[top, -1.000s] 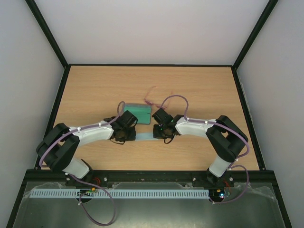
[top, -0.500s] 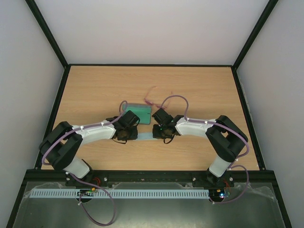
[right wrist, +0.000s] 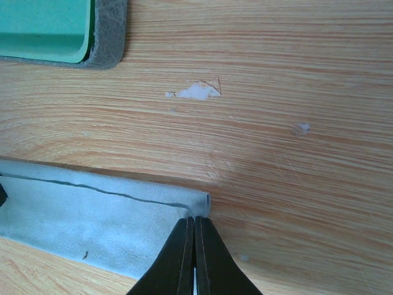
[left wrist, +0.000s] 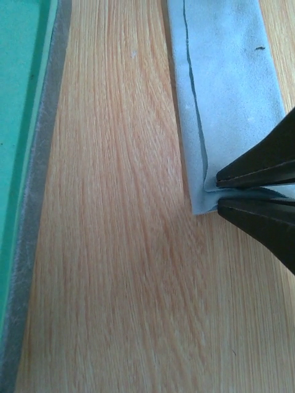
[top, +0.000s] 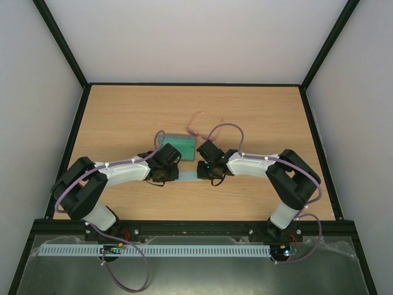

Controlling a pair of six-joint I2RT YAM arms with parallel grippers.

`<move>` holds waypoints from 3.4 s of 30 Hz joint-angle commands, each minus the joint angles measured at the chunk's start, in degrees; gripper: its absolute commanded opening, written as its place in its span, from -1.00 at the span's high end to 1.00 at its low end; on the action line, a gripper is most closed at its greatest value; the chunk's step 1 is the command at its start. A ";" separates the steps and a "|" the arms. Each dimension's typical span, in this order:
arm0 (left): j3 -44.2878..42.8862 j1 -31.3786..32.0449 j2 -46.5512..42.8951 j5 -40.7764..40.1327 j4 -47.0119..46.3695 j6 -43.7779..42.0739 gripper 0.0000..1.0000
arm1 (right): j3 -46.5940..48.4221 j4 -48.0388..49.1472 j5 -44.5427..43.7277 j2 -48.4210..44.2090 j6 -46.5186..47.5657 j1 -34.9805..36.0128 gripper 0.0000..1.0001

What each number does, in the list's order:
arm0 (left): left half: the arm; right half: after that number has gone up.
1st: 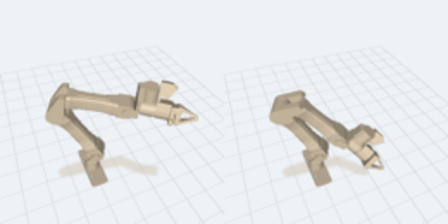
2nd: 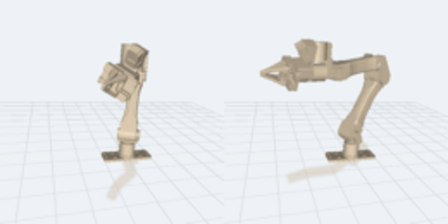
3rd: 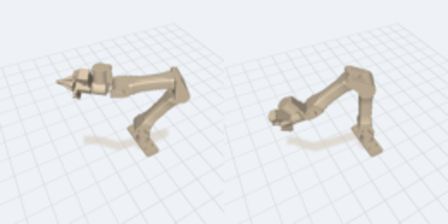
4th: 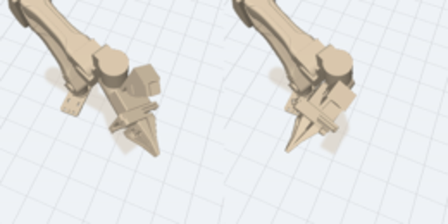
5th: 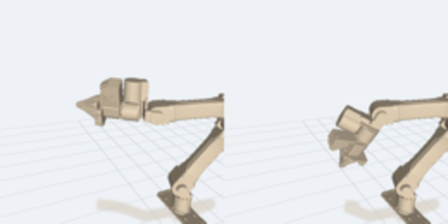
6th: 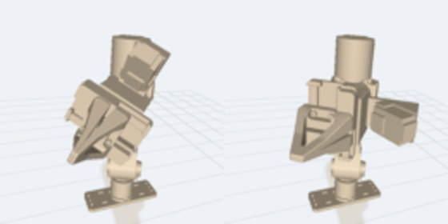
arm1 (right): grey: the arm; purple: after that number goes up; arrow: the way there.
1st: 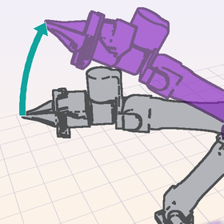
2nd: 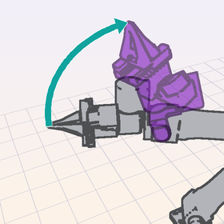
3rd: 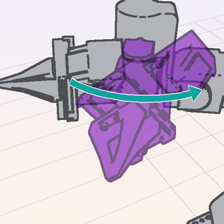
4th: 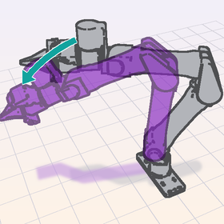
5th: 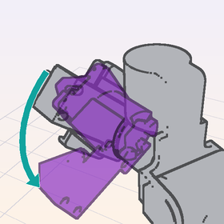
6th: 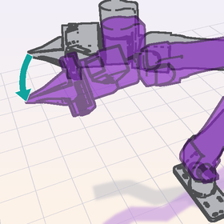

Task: Organize the sunglasses
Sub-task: Pick up the glasses cleaning cloth from the center of the board, then place the glasses cleaning cloth in the sunglasses case.

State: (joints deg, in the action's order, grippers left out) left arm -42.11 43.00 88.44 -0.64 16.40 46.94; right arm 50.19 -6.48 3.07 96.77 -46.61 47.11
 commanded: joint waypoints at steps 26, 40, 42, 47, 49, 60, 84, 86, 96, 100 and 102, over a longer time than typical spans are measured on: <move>-1.80 -4.19 -5.80 0.55 3.78 -1.18 0.96 | 4.90 -5.68 1.27 -1.07 0.91 0.01 0.97; -5.51 -8.18 -9.11 0.99 6.97 -3.86 0.96 | 15.08 -10.79 0.16 1.13 2.76 0.03 0.97; -5.97 -9.10 -9.11 0.95 7.08 -4.48 0.96 | 16.97 -11.51 -0.14 2.31 3.13 0.04 0.97; -7.91 -12.03 -7.71 1.43 7.00 -6.68 0.96 | 22.62 -13.12 -0.17 6.04 4.16 -0.10 0.97; -8.78 -13.10 -7.19 1.35 6.78 -7.47 0.96 | 24.56 -13.83 -0.24 7.65 4.57 -0.38 0.97; -11.35 -16.33 -1.17 2.00 2.98 -10.88 0.96 | 30.28 -14.67 -0.33 13.45 5.97 -2.67 0.97; -12.80 -17.43 5.60 0.26 -2.69 -12.26 0.96 | 32.11 -14.50 -0.85 17.60 6.90 -4.57 0.97; -12.76 -17.51 5.85 0.12 -2.67 -12.43 0.96 | 32.13 -14.41 -0.87 17.74 6.97 -4.67 0.97; -11.34 -17.79 7.58 0.25 -4.12 -12.41 0.96 | 32.02 -14.02 -0.61 18.94 7.17 -4.79 0.97; -10.66 -17.78 7.94 0.39 -4.75 -12.39 0.96 | 31.80 -13.97 -0.41 19.24 7.14 -4.75 0.97; -10.42 -17.81 8.13 0.38 -4.86 -12.31 0.96 | 31.68 -13.91 -0.20 19.41 7.15 -4.75 0.97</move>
State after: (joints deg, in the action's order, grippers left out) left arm -53.49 25.56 96.01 0.14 12.51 34.98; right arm 80.95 -18.15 2.76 114.89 -40.03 42.59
